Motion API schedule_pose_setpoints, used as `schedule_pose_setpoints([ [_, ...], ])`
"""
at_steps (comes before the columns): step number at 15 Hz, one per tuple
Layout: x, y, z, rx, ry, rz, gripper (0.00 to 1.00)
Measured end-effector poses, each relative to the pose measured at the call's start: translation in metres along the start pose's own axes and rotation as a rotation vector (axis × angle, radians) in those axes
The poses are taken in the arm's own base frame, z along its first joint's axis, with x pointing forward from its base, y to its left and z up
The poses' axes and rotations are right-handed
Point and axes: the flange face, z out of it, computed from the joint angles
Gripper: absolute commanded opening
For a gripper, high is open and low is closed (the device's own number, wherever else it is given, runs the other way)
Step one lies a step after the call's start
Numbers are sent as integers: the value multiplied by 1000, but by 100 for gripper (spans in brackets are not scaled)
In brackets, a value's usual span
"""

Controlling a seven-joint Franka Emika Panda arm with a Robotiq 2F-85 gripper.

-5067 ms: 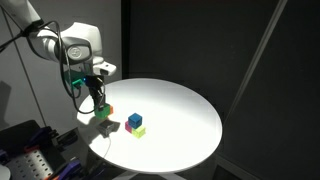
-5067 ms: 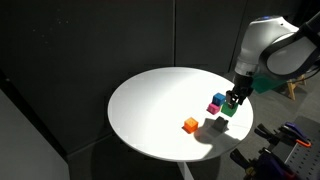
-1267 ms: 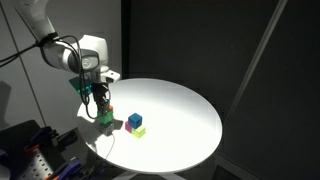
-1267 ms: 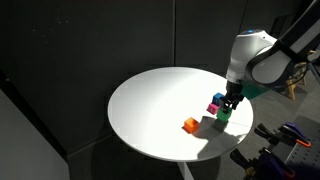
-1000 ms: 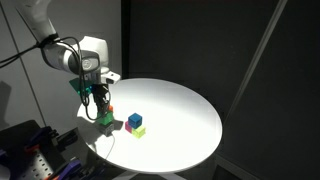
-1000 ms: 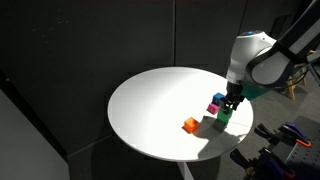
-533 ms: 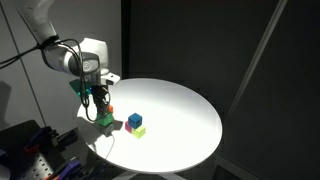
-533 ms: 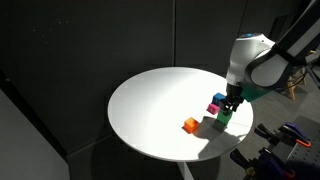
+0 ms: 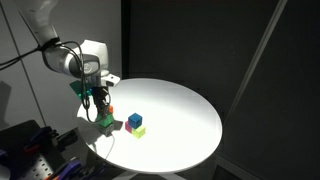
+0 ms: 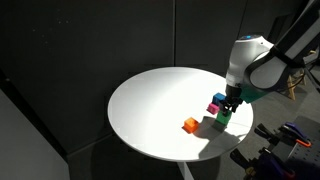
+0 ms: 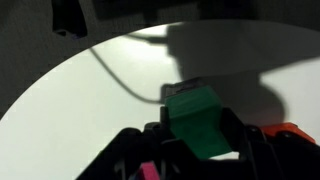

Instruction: Pick up the green block and put it on the gray block

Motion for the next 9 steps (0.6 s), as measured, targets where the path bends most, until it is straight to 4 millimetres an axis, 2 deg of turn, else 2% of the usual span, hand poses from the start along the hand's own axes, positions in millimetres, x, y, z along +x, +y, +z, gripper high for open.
schedule_pose_setpoints([
  [9, 2, -1, 4, -3, -5, -2, 29],
])
